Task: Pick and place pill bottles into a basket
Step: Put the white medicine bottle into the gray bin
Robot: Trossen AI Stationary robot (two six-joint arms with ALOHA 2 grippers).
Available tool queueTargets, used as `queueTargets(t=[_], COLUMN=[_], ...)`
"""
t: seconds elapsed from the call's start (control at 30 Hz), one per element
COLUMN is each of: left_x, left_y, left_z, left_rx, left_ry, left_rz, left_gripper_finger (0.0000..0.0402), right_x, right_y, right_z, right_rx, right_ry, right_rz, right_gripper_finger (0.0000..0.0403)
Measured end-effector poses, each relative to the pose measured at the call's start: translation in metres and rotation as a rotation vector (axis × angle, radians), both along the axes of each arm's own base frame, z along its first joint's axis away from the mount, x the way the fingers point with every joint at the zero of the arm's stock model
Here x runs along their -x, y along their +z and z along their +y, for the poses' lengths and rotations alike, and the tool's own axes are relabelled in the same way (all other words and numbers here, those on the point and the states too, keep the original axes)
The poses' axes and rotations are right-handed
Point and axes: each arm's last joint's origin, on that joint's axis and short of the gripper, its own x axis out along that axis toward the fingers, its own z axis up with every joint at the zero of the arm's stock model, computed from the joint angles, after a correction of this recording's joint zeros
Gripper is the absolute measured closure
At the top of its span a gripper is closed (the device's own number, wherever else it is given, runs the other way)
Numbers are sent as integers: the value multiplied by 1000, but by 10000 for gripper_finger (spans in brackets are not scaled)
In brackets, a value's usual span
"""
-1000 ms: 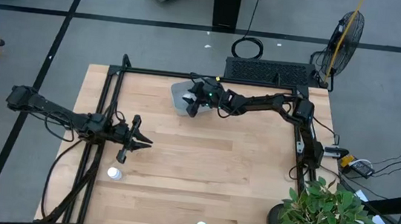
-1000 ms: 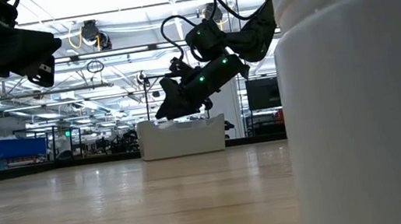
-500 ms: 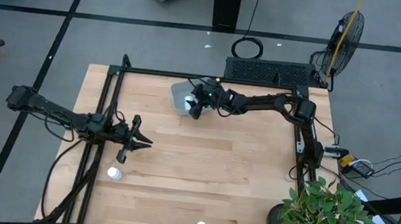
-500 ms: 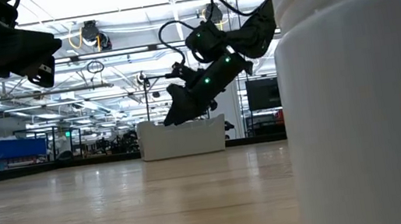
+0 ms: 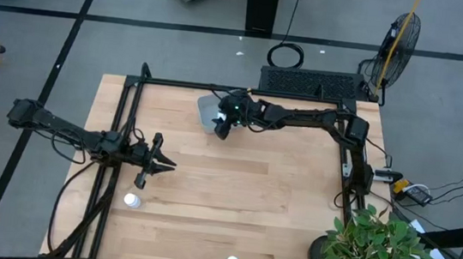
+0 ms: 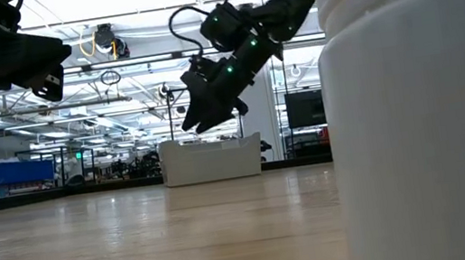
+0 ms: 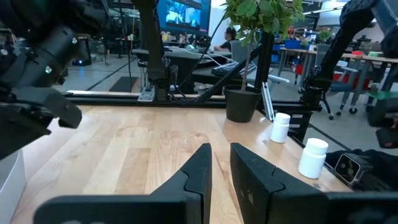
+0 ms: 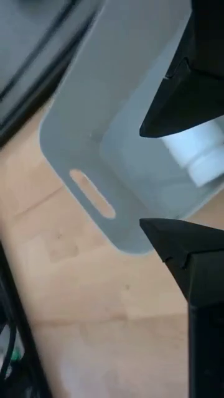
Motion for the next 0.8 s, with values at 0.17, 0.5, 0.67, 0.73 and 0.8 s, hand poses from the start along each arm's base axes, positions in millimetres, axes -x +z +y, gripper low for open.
queueTargets(t=[0.17,0.5,0.67,0.73,0.8], left_x=[0,0,0,0,0], left_y=[0,0,0,0,0], left_z=[0,0,0,0,0], left_rx=[0,0,0,0,0], left_ry=[0,0,0,0,0], left_rz=[0,1,0,1,0], left_gripper_finger=[339,339,339,339,339], right_x=[-1,9,6,7,6], right_y=[14,10,7,5,1], right_z=[-4,-26,-24,-22,-22], right_rx=[-84,-216,-246,-257,-256], right_ry=[-52,-167,-164,-163,-167], right_rz=[47,110,96,107,117], right_gripper_finger=[188,188,188,188,188])
